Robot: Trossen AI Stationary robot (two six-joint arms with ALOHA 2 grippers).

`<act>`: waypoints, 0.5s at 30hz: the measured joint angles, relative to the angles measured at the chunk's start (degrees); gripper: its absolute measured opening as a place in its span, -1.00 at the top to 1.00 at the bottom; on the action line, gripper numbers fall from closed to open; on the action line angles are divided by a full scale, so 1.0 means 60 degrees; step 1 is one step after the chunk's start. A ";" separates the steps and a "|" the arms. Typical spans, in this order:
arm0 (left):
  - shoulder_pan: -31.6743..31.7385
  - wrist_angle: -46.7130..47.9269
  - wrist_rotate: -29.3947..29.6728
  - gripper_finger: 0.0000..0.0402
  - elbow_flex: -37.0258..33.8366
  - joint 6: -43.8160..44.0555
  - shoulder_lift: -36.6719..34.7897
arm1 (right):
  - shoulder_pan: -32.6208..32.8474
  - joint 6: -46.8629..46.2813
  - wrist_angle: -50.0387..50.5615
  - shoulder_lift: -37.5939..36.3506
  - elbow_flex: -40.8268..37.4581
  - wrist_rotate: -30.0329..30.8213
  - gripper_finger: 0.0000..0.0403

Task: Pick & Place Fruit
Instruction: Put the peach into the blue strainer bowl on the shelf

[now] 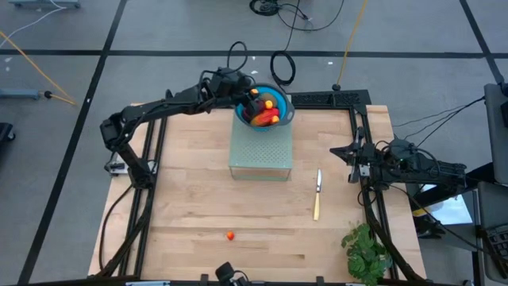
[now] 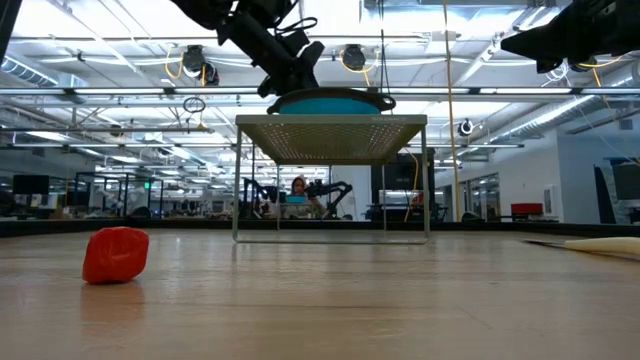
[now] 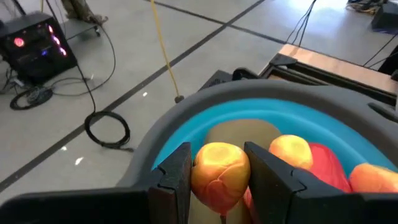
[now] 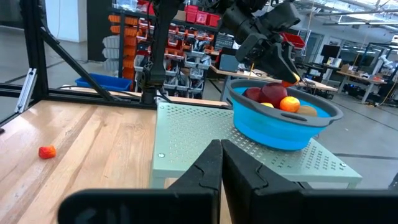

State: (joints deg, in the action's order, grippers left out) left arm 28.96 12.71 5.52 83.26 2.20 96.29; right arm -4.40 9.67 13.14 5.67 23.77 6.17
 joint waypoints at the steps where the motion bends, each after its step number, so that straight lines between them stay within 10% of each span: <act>1: -0.0001 0.0050 0.0000 0.37 0.0000 0.0088 0.0000 | 0.0000 0.0000 0.0001 0.0000 0.0000 0.0000 1.00; 15: -0.0009 0.0078 -0.0001 -0.10 0.0000 0.0391 -0.0001 | 0.0000 0.0000 -0.0001 0.0000 0.0000 -0.0002 1.00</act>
State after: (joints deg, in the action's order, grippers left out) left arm 28.91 13.18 5.51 83.26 4.55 96.29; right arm -4.40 9.67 13.14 5.67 23.77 6.16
